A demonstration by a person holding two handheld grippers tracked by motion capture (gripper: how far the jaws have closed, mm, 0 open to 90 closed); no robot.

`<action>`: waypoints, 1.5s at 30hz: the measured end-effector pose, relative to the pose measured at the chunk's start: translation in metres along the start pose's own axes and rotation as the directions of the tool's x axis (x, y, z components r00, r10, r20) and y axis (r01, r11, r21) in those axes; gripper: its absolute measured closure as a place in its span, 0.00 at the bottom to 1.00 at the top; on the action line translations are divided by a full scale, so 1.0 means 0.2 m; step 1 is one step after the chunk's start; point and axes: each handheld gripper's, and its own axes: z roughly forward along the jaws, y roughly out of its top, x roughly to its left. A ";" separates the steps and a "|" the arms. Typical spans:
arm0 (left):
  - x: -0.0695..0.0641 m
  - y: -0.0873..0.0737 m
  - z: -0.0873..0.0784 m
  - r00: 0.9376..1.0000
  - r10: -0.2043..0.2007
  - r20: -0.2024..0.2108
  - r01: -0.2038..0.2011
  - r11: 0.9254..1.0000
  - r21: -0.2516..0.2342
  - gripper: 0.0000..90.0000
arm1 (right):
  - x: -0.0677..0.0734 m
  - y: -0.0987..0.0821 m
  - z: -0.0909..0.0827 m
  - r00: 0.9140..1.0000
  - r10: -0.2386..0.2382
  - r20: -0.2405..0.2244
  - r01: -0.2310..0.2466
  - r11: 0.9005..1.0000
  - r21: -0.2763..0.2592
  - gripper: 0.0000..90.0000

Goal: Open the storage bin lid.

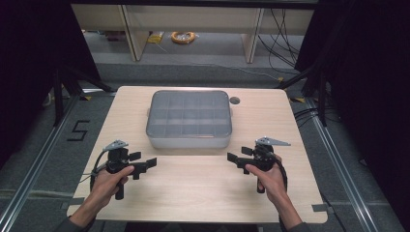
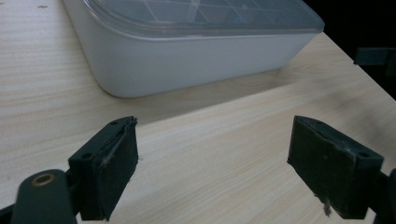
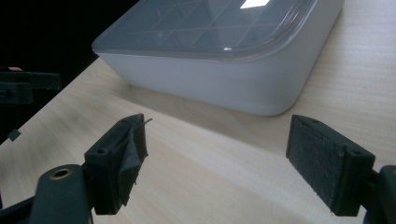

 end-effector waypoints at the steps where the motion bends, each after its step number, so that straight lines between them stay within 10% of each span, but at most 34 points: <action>1: 0.00 0.01 0.00 1.000 -0.001 0.000 0.001 1.000 0.001 0.17 | 0.01 0.01 0.01 0.999 0.034 0.010 -0.034 0.999 0.018 0.24; 16: 0.12 0.17 0.02 0.998 -0.056 0.023 0.057 0.998 -0.017 0.18 | -0.11 0.21 0.10 1.000 0.016 -0.005 -0.016 0.999 -0.049 0.26; 31: 0.30 0.35 0.12 0.987 -0.158 0.003 0.158 0.986 -0.045 0.25 | -0.26 0.37 0.26 0.997 0.076 0.011 -0.076 0.997 -0.027 0.29; 45: 0.39 0.48 0.28 0.985 -0.170 -0.028 0.169 0.985 -0.037 0.31 | -0.33 0.46 0.37 0.990 0.142 0.015 -0.141 0.990 -0.023 0.34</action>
